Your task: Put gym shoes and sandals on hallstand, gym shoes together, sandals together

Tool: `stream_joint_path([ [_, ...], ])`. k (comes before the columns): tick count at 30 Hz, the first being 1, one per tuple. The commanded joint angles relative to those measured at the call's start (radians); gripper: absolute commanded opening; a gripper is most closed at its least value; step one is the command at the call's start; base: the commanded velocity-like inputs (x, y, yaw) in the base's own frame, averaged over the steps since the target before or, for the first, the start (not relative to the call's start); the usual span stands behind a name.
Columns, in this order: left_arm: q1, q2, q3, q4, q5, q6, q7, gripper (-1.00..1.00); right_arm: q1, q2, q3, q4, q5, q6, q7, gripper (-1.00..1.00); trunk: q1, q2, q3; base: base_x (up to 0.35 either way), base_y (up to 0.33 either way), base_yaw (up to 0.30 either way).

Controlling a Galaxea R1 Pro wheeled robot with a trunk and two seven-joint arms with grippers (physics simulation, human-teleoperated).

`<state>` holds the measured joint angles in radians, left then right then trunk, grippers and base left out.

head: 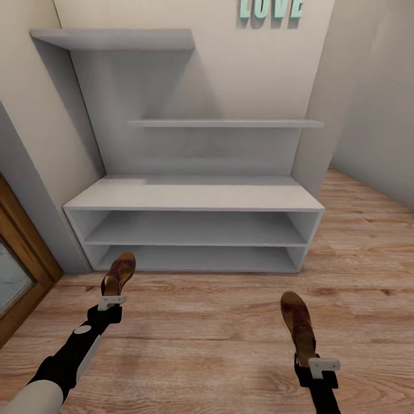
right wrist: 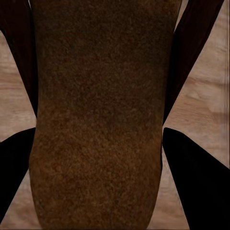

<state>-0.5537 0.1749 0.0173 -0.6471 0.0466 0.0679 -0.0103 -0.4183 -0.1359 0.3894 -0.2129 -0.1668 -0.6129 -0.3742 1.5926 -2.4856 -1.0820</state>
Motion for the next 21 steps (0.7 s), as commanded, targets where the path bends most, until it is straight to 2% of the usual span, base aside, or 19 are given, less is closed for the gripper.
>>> stream_joint_path([
  [1, 0.0, 0.0, 0.001, -0.002, 0.003, 0.006, -0.002, -1.0, -0.001, -0.008, 0.01, 0.0, -0.023, -0.004, 0.011, -1.0, 0.0, 0.0, -0.001, 0.0, 0.0, 0.0],
  [3, 0.0, -0.001, 0.001, -0.002, 0.003, 0.006, -0.002, -1.0, -0.001, -0.034, 0.01, 0.0, -0.086, -0.008, 0.095, -1.0, 0.0, 0.0, -0.001, 0.0, 0.0, 0.0],
  [4, 0.0, -0.001, 0.001, -0.002, 0.003, 0.006, -0.002, -1.0, -0.001, -0.04, 0.01, 0.0, -0.102, -0.008, 0.122, -1.0, 0.0, 0.0, -0.001, 0.0, 0.0, 0.0],
  [6, 0.0, -0.001, 0.001, -0.002, 0.003, 0.006, -0.002, -1.0, -0.001, -0.065, 0.009, 0.0, -0.173, -0.009, 0.24, -1.0, 0.0, 0.0, -0.001, 0.0, 0.0, 0.0],
  [7, 0.001, -0.001, 0.001, -0.002, 0.003, 0.006, -0.002, -1.0, -0.001, -0.071, 0.008, 0.0, -0.192, -0.009, 0.269, -1.0, 0.0, 0.0, -0.001, 0.0, 0.0, 0.0],
  [8, 0.001, -0.001, 0.001, -0.002, 0.003, 0.006, -0.002, -1.0, -0.001, -0.084, 0.008, 0.0, -0.228, -0.009, 0.325, -1.0, 0.0, 0.0, -0.001, 0.0, 0.0, 0.0],
  [11, 0.001, 0.0, 0.001, -0.003, 0.003, 0.006, -0.002, -1.0, -0.001, -0.112, 0.008, 0.0, -0.289, -0.01, 0.422, -1.0, 0.0, 0.0, -0.001, 0.0, 0.0, 0.0],
  [12, 0.001, 0.0, 0.001, -0.003, 0.003, 0.006, -0.002, -1.0, -0.001, -0.112, 0.008, 0.0, -0.289, -0.01, 0.422, -1.0, 0.0, 0.0, -0.001, 0.0, 0.0, 0.0],
  [14, 0.001, 0.0, 0.001, -0.003, 0.003, 0.006, -0.002, -1.0, -0.001, -0.135, 0.008, 0.0, -0.327, -0.01, 0.494, -1.0, 0.0, 0.0, -0.001, 0.0, 0.0, 0.0],
  [21, 0.001, 0.0, 0.001, -0.003, 0.003, 0.007, -0.002, -1.0, -0.001, -0.169, 0.008, 0.0, -0.37, -0.009, 0.549, -1.0, 0.0, 0.0, -0.001, 0.0, 0.0, 0.0],
])
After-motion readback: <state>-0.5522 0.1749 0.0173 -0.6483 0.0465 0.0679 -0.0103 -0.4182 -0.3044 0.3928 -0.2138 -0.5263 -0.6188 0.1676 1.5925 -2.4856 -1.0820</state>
